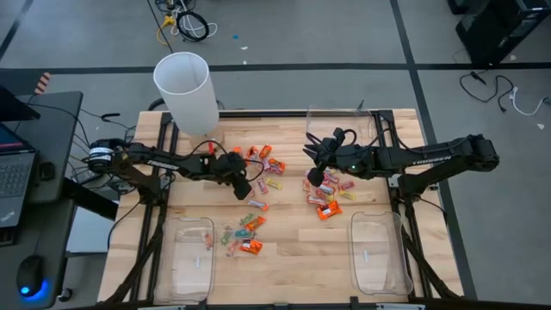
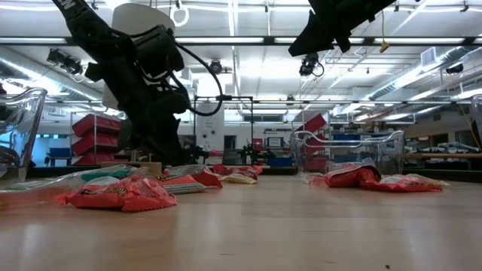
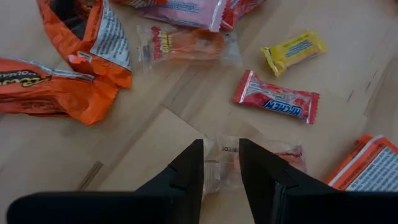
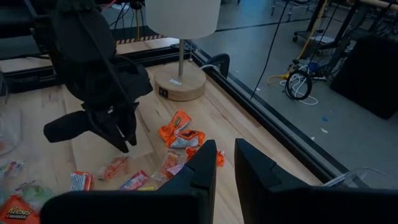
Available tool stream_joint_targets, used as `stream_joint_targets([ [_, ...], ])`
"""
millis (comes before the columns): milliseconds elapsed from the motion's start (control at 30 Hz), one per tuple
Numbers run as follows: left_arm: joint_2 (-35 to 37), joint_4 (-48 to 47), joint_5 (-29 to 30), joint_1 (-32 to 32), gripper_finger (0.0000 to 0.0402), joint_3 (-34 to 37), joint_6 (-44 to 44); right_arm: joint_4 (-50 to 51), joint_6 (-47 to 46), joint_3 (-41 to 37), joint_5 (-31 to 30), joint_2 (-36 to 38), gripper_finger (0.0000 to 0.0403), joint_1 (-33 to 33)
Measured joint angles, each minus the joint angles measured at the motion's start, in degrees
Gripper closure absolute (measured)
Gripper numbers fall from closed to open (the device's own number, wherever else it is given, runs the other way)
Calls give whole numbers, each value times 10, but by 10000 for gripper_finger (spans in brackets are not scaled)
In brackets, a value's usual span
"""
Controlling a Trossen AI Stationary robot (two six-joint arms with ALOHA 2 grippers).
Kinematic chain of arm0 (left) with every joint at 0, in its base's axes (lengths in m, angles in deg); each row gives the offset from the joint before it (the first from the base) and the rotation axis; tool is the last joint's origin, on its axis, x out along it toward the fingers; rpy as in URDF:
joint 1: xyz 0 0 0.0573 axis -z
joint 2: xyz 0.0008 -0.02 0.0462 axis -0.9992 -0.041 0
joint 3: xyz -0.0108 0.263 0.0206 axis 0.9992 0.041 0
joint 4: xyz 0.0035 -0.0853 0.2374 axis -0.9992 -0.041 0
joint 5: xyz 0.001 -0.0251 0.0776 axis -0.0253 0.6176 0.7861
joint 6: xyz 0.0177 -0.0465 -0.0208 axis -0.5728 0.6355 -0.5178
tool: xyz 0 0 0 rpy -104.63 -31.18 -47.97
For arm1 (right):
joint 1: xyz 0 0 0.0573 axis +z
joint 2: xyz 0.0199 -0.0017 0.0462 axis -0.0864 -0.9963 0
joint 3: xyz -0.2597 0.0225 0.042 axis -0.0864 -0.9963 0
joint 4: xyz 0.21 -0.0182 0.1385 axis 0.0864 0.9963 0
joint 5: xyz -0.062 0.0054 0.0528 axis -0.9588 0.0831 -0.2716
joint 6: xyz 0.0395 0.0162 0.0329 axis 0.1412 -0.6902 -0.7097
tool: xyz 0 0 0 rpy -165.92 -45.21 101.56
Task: Sort candy
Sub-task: Put the orange gummy into the bottom left transparent bin
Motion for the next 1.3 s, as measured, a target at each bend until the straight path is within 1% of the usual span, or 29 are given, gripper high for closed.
stream_joint_targets([
  [200, 0, 0, 0, 0, 262, 0, 3, 0, 0, 0, 0, 0, 357, 0],
  [367, -3, -5, 2, 0, 250, 0, 11, 0, 0, 0, 0, 0, 357, 0],
  [1300, -3, -4, 8, 1, 249, 1, 19, 0, 0, 0, 0, 0, 357, 0],
])
